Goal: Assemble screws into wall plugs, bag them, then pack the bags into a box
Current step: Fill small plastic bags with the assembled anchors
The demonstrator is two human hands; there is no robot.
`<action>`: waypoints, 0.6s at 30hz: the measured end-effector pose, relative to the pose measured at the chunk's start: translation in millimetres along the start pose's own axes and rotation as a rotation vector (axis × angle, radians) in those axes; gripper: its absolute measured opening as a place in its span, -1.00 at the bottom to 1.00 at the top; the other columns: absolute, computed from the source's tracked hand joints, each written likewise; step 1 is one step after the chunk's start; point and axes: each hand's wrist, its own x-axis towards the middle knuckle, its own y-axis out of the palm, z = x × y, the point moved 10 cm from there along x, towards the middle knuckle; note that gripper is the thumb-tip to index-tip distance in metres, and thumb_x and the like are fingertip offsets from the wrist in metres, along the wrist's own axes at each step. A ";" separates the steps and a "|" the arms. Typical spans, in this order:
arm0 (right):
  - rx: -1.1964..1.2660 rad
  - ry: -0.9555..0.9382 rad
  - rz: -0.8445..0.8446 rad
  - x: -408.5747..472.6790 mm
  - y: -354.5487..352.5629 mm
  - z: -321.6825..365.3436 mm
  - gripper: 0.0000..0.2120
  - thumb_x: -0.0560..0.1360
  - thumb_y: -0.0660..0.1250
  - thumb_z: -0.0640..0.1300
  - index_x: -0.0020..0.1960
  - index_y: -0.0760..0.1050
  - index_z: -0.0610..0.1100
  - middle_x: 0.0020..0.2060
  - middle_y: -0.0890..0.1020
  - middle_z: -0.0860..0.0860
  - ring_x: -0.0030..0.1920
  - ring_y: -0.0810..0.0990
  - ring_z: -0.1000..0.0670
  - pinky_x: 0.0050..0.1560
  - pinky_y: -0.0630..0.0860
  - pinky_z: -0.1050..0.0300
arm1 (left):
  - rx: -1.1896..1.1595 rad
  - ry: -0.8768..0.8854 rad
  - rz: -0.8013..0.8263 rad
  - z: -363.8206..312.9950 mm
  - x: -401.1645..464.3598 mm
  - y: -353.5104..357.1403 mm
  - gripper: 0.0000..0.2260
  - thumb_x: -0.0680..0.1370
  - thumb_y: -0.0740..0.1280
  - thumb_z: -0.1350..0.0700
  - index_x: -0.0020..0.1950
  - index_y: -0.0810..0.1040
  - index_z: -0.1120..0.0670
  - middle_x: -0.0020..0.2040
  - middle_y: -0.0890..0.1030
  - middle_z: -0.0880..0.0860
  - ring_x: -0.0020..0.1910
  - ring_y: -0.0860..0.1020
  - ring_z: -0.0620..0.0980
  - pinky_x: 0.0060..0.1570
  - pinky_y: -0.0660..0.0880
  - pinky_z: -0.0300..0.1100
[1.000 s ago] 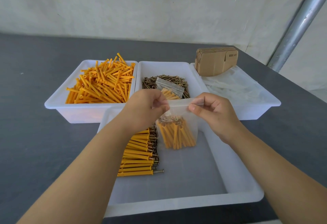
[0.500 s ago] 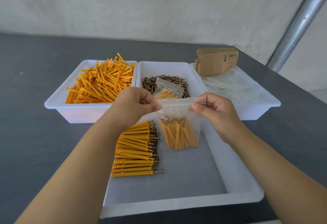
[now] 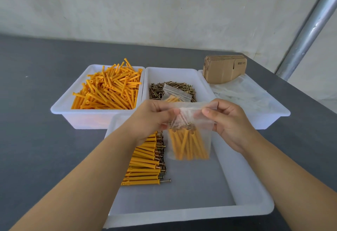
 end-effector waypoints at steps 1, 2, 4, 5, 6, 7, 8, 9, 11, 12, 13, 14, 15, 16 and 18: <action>-0.013 0.039 0.041 1.2 3.2 -2.5 -0.86 0.38 0.48 -0.06 -0.06 0.67 -0.04 0.01 0.71 -0.16 0.08 0.69 -0.12 0.00 0.64 -0.03 | -0.073 0.000 -0.011 -0.1 0.7 -1.4 -0.82 0.60 0.33 0.16 0.04 0.68 0.22 -0.03 0.66 0.31 -0.08 0.59 0.17 0.07 0.57 0.10; -0.028 0.107 0.106 1.3 9.5 -7.8 -0.75 0.37 0.50 -0.01 0.04 0.66 -0.01 0.07 0.69 -0.14 0.11 0.68 -0.12 0.03 0.63 -0.04 | -0.134 0.003 -0.028 -0.6 1.2 -3.5 -0.81 0.60 0.32 0.16 0.03 0.68 0.25 -0.01 0.64 0.35 -0.10 0.59 0.20 0.02 0.58 0.11; -0.085 0.266 0.278 -4.1 29.0 -21.1 -0.61 0.39 0.47 0.05 0.21 0.61 0.05 0.16 0.66 -0.09 0.17 0.65 -0.11 0.09 0.61 -0.06 | -0.255 0.001 -0.089 0.2 1.8 -9.4 -0.82 0.58 0.33 0.16 -0.03 0.70 0.22 -0.08 0.67 0.29 -0.19 0.63 0.12 -0.18 0.64 -0.01; -0.124 0.316 0.351 -6.9 38.1 -26.6 -0.59 0.44 0.44 0.04 0.27 0.57 0.05 0.18 0.65 -0.09 0.20 0.63 -0.12 0.15 0.58 -0.08 | -0.305 -0.004 -0.121 1.0 1.8 -12.5 -0.82 0.58 0.33 0.16 -0.06 0.71 0.21 -0.13 0.69 0.24 -0.24 0.65 0.08 -0.26 0.63 -0.07; -0.153 0.346 0.392 -8.4 45.2 -30.3 -0.59 0.47 0.43 0.01 0.31 0.55 0.01 0.18 0.65 -0.10 0.21 0.62 -0.12 0.20 0.56 -0.10 | -0.337 -0.009 -0.151 1.7 1.7 -15.3 -0.81 0.59 0.33 0.16 -0.09 0.70 0.21 -0.16 0.70 0.19 -0.27 0.65 0.05 -0.31 0.62 -0.09; -0.167 0.362 0.395 -7.5 50.6 -32.3 -0.60 0.47 0.44 -0.02 0.30 0.55 -0.05 0.15 0.66 -0.10 0.20 0.63 -0.12 0.22 0.55 -0.10 | -0.359 -0.014 -0.184 2.4 1.2 -18.3 -0.81 0.59 0.34 0.16 -0.11 0.69 0.21 -0.18 0.70 0.17 -0.29 0.65 0.03 -0.34 0.62 -0.10; -0.167 0.370 0.368 -4.5 54.3 -32.3 -0.61 0.46 0.45 -0.05 0.26 0.56 -0.10 0.10 0.68 -0.10 0.16 0.65 -0.10 0.20 0.56 -0.08 | -0.376 -0.016 -0.230 3.2 0.8 -22.6 -0.83 0.59 0.35 0.16 -0.11 0.68 0.21 -0.19 0.69 0.16 -0.30 0.64 0.02 -0.35 0.61 -0.11; -0.149 0.380 0.323 0.1 56.6 -31.6 -0.64 0.44 0.45 -0.07 0.21 0.58 -0.14 0.05 0.69 -0.10 0.10 0.67 -0.09 0.15 0.59 -0.05 | -0.392 -0.012 -0.288 4.0 -0.2 -28.4 -0.87 0.58 0.36 0.17 -0.08 0.67 0.19 -0.19 0.69 0.14 -0.28 0.65 0.01 -0.35 0.60 -0.13; -0.047 0.416 0.195 14.1 55.1 -28.5 -0.75 0.45 0.41 -0.13 0.10 0.61 -0.19 -0.06 0.72 -0.12 -0.06 0.72 -0.07 -0.07 0.66 0.00 | -0.385 0.002 -0.427 4.6 -2.3 -44.0 -0.90 0.57 0.40 0.14 0.05 0.63 0.11 -0.11 0.67 0.08 -0.17 0.65 -0.01 -0.26 0.61 -0.12; 0.013 0.430 0.124 24.0 51.7 -25.7 -0.80 0.48 0.39 -0.15 0.06 0.62 -0.21 -0.10 0.72 -0.14 -0.12 0.72 -0.08 -0.14 0.67 -0.01 | -0.360 0.001 -0.498 5.9 -3.5 -53.3 -0.84 0.56 0.41 0.12 0.14 0.59 0.07 -0.05 0.65 0.05 -0.08 0.64 -0.02 -0.19 0.61 -0.09; 0.056 0.427 0.054 36.8 46.7 -22.0 -0.81 0.51 0.38 -0.18 0.07 0.61 -0.24 -0.10 0.72 -0.17 -0.13 0.72 -0.11 -0.16 0.67 -0.05 | -0.328 -0.006 -0.561 7.2 -4.9 -62.2 -0.77 0.56 0.42 0.09 0.21 0.55 0.03 -0.02 0.62 0.02 0.00 0.62 -0.01 -0.11 0.61 -0.06; 0.081 0.414 -0.016 51.4 40.0 -18.0 -0.80 0.52 0.37 -0.19 0.10 0.60 -0.27 -0.06 0.71 -0.21 -0.10 0.72 -0.15 -0.14 0.67 -0.10 | -0.294 -0.016 -0.611 8.8 -6.4 -70.3 -0.72 0.55 0.42 0.07 0.25 0.52 0.00 0.00 0.59 0.00 0.05 0.61 0.00 -0.03 0.60 -0.04; 0.087 0.397 -0.093 66.0 31.7 -14.8 -0.78 0.53 0.37 -0.22 0.14 0.59 -0.28 -0.02 0.69 -0.22 -0.07 0.71 -0.17 -0.13 0.66 -0.12 | -0.260 -0.027 -0.637 10.6 -7.3 -75.8 -0.70 0.55 0.42 0.05 0.27 0.51 -0.01 0.01 0.59 -0.01 0.08 0.60 0.01 0.04 0.58 0.00; 0.078 0.380 -0.172 79.3 23.5 -12.2 -0.77 0.53 0.37 -0.25 0.17 0.57 -0.28 -0.01 0.69 -0.21 -0.07 0.71 -0.16 -0.13 0.65 -0.11 | -0.218 -0.032 -0.643 11.7 -7.0 -79.1 -0.70 0.56 0.41 0.05 0.27 0.50 -0.02 0.03 0.59 -0.01 0.10 0.59 0.01 0.10 0.57 0.03; 0.033 0.355 -0.305 101.8 9.5 -12.4 -0.76 0.53 0.37 -0.32 0.20 0.56 -0.27 -0.06 0.68 -0.16 -0.13 0.69 -0.09 -0.16 0.62 -0.03 | -0.073 0.006 -0.640 8.6 -6.1 -82.3 -0.73 0.56 0.40 0.06 0.26 0.50 -0.03 0.05 0.60 0.00 0.04 0.60 -0.02 0.07 0.58 0.03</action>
